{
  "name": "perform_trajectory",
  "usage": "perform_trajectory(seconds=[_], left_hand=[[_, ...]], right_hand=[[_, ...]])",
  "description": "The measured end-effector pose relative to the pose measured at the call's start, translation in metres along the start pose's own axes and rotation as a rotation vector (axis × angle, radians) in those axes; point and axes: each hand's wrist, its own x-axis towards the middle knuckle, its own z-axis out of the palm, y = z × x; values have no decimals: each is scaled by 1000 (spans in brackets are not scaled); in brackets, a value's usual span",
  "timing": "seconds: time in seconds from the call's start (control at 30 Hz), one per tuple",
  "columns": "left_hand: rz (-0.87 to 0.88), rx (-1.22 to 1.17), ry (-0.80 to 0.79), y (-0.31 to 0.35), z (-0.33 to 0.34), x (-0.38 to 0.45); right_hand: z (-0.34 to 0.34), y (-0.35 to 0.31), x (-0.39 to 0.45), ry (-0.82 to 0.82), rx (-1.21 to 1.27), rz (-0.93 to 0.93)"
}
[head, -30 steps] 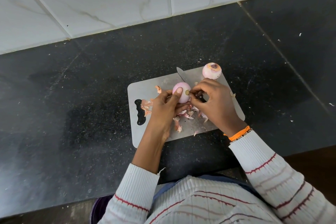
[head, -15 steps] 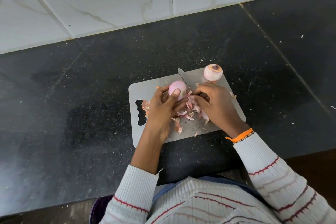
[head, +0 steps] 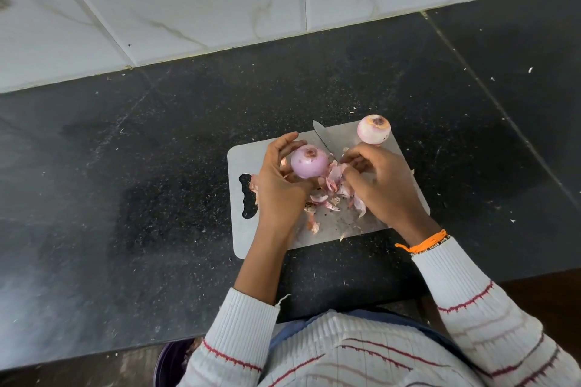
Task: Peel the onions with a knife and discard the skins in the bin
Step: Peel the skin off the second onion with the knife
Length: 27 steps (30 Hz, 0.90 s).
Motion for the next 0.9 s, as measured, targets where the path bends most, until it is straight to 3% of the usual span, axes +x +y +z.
perform_trajectory(seconds=[0.23, 0.47, 0.7, 0.9], left_hand=[[16, 60, -35, -3, 4, -2], [-2, 53, -122, -5, 10, -4], [6, 19, -83, -3, 10, -3], [-98, -58, 5, -2, 9, -2]], right_hand=[[10, -5, 3, -149, 291, 43], [11, -6, 4, 29, 611, 273], [7, 6, 5, 108, 623, 370], [2, 3, 3, 106, 355, 222]])
